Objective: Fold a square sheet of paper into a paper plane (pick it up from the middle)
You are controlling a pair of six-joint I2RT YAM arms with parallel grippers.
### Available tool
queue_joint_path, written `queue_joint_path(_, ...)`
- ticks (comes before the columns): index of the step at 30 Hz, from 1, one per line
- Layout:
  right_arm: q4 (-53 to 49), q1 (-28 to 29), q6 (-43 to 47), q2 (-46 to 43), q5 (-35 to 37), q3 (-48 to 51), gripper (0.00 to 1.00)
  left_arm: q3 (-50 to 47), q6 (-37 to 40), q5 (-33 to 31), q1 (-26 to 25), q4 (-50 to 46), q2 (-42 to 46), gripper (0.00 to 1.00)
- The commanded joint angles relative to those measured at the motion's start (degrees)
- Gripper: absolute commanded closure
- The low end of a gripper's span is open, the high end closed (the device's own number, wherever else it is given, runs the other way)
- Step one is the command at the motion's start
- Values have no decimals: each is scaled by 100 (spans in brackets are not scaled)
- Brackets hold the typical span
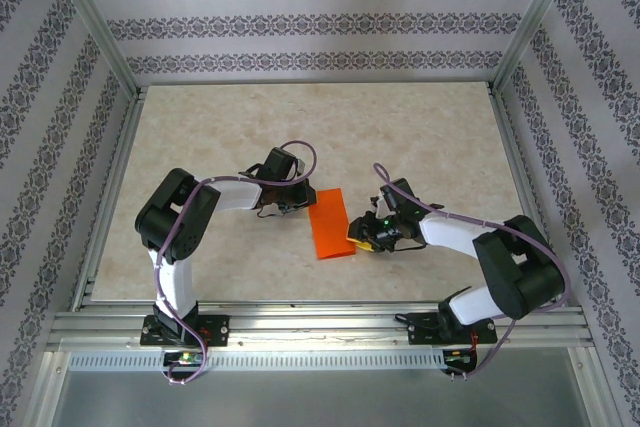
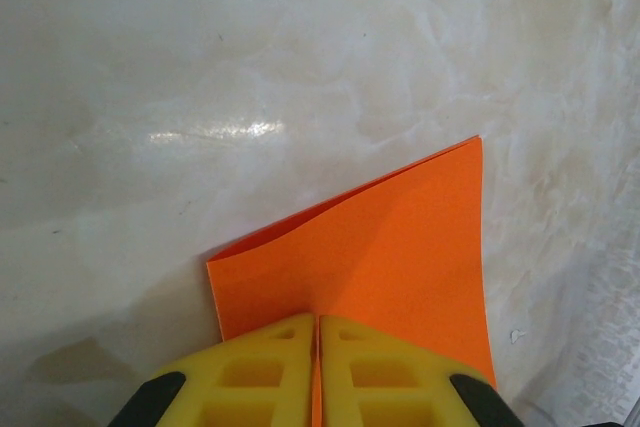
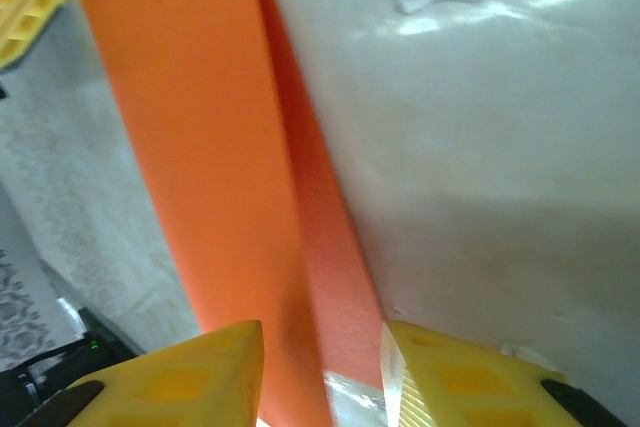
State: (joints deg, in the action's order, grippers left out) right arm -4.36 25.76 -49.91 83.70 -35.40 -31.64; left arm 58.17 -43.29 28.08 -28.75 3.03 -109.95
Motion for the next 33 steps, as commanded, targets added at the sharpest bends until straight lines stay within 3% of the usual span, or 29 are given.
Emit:
queue_joint_path(1,580,9,-283,164,-429,61,64,57,225,38,45,-200,-208,88)
queue_joint_path(12,1220,-209,-479,516,-708,-116,64,267,382,300,44,85,-468,88)
queue_joint_path(22,1545,-382,-509,1008,-717,-211,64,1054,765,515,34,-170,-911,88)
queue_joint_path(25,1812,-413,-606,1115,-839,-237,65,1327,934,506,27,-452,-878,84)
queue_joint_path(29,1859,-440,-669,1155,-818,-273,65,1435,1118,343,-28,-715,-344,71)
queue_joint_path(33,1938,-470,-668,1088,-835,-238,68,926,1171,74,-47,-272,524,58)
